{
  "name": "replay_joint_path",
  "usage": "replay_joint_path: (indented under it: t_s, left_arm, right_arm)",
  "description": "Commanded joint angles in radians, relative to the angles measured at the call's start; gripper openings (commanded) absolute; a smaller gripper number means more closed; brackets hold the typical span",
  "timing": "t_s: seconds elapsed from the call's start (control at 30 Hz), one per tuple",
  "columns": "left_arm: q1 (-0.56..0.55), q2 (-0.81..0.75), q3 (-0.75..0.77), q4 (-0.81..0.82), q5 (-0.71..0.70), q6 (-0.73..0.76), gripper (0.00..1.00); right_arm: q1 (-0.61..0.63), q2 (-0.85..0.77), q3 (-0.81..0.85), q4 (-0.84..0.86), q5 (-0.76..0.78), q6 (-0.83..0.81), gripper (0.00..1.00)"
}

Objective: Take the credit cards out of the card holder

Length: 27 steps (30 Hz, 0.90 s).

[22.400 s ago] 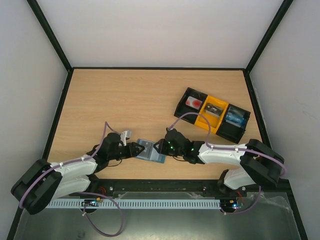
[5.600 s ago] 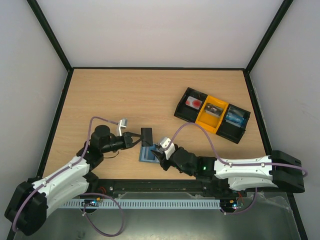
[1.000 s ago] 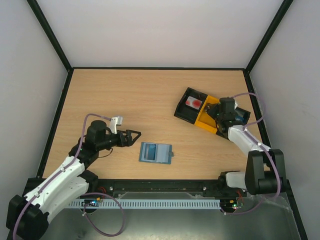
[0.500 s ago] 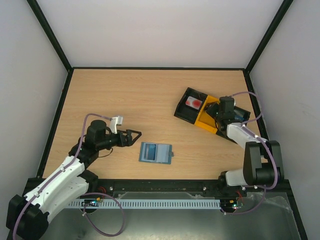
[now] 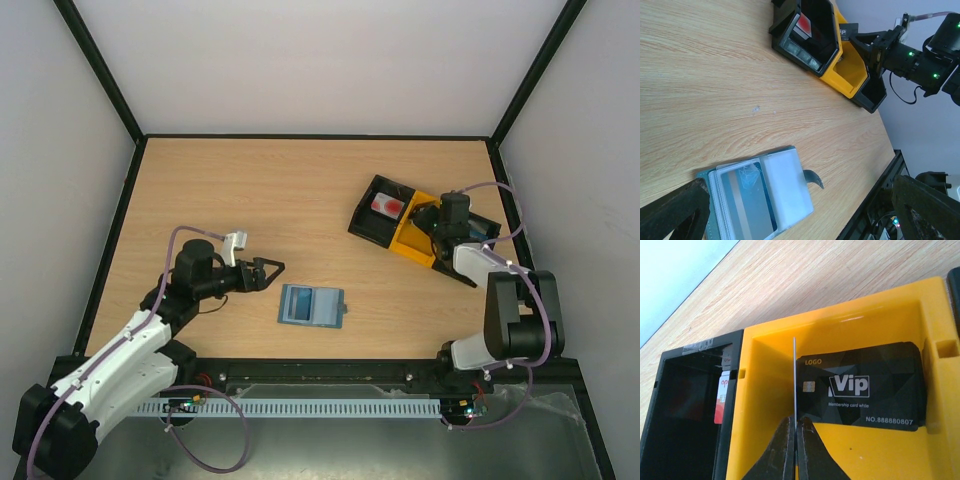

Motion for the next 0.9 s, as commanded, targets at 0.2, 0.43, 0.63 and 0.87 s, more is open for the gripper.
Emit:
replay_joint_path:
  t_s: [0.2,0.43,0.63,0.87]
  left_arm:
    - [0.005,0.021,-0.015,0.034,0.021,-0.011,1.00]
    - [0.005,0.026,-0.018,0.035,0.028,-0.015,1.00]
    - [0.005,0.015,-0.023,0.027,0.022,-0.017,1.00]
    - [0.005,0.007,-0.030,0.026,0.027,-0.023,1.00]
  right_arm:
    - [-0.012,0.026,0.018,0.027,0.039,-0.023,0.03]
    - [-0.012,0.055,0.035,0.013,0.042,-0.038,0.05]
    - [-0.012,0.052,0.039,0.015,0.053,-0.059,0.12]
    - [-0.012,0.053,0.068,-0.023,0.108,-0.093,0.18]
